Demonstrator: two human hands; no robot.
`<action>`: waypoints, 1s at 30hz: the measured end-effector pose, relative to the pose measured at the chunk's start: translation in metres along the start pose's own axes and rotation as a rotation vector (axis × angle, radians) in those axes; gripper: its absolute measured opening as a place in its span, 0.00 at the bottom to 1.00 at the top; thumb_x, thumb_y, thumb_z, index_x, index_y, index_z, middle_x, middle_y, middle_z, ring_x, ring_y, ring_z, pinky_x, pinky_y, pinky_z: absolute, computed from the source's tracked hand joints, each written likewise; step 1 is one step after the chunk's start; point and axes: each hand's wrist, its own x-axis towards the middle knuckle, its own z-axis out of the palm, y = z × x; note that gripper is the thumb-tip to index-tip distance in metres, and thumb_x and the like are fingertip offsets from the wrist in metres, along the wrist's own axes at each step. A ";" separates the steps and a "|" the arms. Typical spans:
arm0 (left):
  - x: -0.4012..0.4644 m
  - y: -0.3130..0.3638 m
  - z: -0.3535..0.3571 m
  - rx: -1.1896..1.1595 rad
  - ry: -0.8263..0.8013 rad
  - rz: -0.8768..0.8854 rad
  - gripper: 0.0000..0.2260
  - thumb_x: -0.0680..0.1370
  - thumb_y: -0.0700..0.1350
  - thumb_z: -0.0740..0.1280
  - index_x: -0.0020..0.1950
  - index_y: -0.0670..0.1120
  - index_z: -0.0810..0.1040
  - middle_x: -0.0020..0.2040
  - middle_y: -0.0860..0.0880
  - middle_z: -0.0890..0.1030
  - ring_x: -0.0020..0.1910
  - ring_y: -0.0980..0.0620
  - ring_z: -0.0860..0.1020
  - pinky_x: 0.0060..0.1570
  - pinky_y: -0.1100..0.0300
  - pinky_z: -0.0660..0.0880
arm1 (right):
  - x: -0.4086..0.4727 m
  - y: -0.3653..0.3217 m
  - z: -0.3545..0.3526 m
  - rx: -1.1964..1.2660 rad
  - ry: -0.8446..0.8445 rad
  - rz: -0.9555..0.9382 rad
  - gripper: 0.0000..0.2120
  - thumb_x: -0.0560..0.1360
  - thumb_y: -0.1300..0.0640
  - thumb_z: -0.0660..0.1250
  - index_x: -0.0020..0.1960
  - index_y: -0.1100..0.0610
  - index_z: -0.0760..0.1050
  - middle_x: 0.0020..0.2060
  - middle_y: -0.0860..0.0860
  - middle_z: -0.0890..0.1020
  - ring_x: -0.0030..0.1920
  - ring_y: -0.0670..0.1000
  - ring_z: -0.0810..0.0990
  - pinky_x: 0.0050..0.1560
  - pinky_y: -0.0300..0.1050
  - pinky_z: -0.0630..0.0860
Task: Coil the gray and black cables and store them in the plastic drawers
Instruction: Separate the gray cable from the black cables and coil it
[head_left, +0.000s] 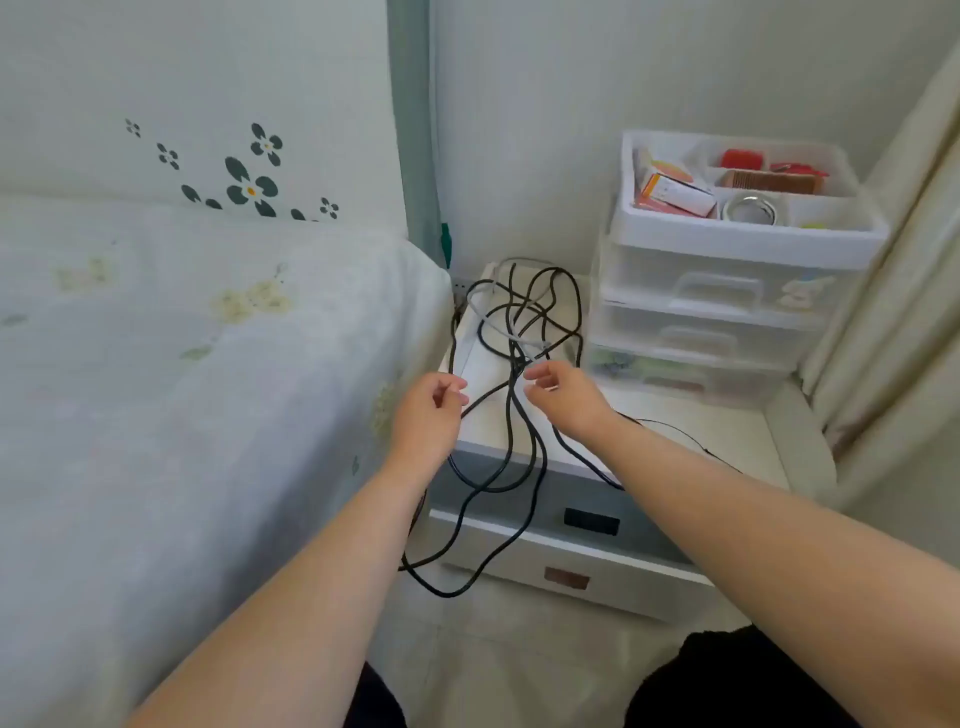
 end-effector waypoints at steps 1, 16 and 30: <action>0.007 -0.004 -0.002 -0.012 0.007 -0.006 0.08 0.81 0.41 0.59 0.53 0.47 0.78 0.46 0.53 0.81 0.46 0.58 0.77 0.40 0.68 0.69 | 0.012 -0.003 0.005 -0.027 0.047 -0.027 0.14 0.77 0.53 0.64 0.62 0.51 0.73 0.61 0.54 0.73 0.58 0.53 0.75 0.59 0.46 0.73; 0.029 0.019 -0.014 -0.240 -0.070 -0.134 0.21 0.81 0.58 0.56 0.67 0.47 0.72 0.63 0.50 0.76 0.63 0.51 0.74 0.62 0.54 0.71 | 0.059 -0.050 0.058 -0.145 0.278 -0.090 0.10 0.80 0.51 0.54 0.45 0.50 0.72 0.40 0.49 0.78 0.44 0.52 0.76 0.52 0.53 0.74; -0.006 0.046 -0.029 0.231 -0.309 0.290 0.18 0.82 0.58 0.51 0.38 0.54 0.72 0.33 0.60 0.76 0.35 0.61 0.73 0.40 0.57 0.70 | -0.062 -0.058 0.012 -0.018 0.277 -0.412 0.27 0.77 0.61 0.63 0.72 0.43 0.61 0.68 0.48 0.65 0.65 0.46 0.67 0.59 0.38 0.67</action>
